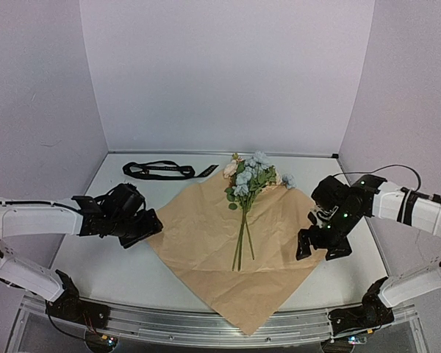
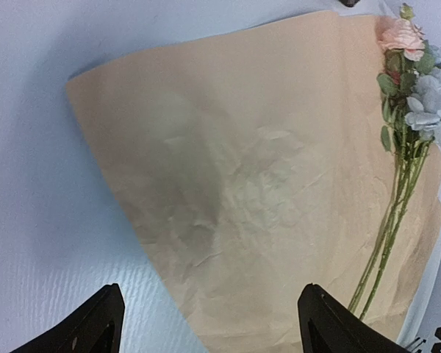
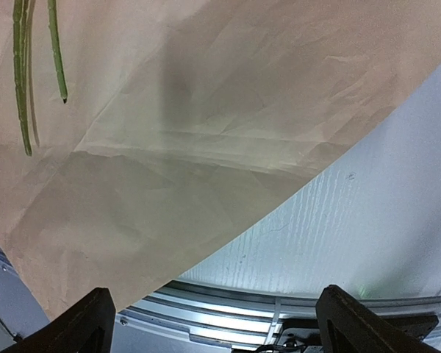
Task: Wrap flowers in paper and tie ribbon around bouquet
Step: Adjust the flattened wrapping paper at the center of the board, then pick up the bottom corner of the flattened wrapping paper from the center of the board, then fold the bottom corner of the flattened wrapping paper at the center of the board, then press the fold line of the 1/4-folded wrapping paper, then pick up the one-fourth-folded wrapping paper from the center of the board, then fold the one-fourth-folded wrapping paper at the center of the board.
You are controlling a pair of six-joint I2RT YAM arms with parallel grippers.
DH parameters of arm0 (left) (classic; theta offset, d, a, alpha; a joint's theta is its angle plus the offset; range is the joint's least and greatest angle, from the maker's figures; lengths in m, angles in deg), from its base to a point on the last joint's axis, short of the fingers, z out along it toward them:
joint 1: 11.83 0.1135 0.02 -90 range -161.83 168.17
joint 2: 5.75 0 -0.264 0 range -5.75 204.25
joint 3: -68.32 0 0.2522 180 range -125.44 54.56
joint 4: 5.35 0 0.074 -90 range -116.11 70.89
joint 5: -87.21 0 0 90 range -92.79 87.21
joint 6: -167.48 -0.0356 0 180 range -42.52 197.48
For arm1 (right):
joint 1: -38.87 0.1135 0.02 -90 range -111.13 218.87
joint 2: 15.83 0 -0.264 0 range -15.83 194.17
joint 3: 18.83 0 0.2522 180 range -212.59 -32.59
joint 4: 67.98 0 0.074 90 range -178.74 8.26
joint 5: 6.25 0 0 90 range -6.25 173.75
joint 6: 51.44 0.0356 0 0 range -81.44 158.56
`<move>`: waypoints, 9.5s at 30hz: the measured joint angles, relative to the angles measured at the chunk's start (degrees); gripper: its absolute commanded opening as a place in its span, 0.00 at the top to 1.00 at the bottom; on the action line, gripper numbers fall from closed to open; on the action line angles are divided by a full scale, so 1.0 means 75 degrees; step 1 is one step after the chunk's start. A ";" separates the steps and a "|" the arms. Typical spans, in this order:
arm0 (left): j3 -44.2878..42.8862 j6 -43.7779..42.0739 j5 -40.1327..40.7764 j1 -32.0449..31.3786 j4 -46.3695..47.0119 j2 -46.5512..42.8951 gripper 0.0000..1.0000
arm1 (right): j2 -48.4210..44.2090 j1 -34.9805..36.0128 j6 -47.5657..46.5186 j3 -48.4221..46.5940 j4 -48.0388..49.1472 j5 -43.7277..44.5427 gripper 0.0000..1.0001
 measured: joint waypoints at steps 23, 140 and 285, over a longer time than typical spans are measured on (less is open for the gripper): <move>0.2047 0.1973 -0.1739 0.0287 0.3979 0.0790 0.52 | -0.0743 0.1495 -0.1904 0.0751 0.1303 0.1636 0.05; -0.1700 -0.3387 -0.3142 -0.2374 0.2261 0.3111 0.78 | 0.4495 0.2533 -0.2691 -0.2890 0.2646 0.3703 0.40; -0.5618 -0.7987 -0.2569 -0.3664 0.2102 0.6989 0.88 | -0.2967 0.2624 0.3010 0.4144 0.5033 0.3622 1.00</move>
